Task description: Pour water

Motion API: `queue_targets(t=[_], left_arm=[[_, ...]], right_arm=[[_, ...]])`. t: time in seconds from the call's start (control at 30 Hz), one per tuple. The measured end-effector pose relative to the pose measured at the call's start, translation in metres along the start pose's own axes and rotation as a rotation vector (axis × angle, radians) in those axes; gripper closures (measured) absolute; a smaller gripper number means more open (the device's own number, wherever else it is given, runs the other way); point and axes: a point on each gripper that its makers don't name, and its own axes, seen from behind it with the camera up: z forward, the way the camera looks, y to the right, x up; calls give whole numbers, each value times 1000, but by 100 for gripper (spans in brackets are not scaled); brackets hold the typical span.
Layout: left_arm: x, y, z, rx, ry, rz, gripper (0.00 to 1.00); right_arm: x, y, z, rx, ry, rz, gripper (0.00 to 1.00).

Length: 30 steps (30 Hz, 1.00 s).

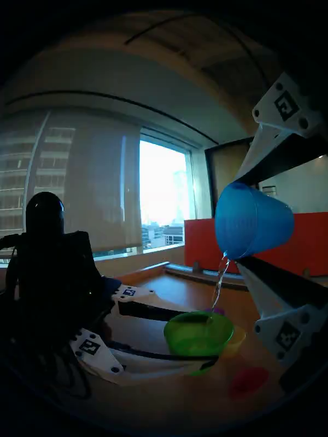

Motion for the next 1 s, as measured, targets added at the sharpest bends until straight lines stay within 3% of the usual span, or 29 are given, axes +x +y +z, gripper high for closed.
queue_targets(t=[0.57,1.0], left_arm=[[4,-1,0,6,9,-3,12],[9,0,-2,8,14,3,12]], right_arm=[[4,4,0,-14,9,-89,9],[13,5,-3,-10,25,-115,9]])
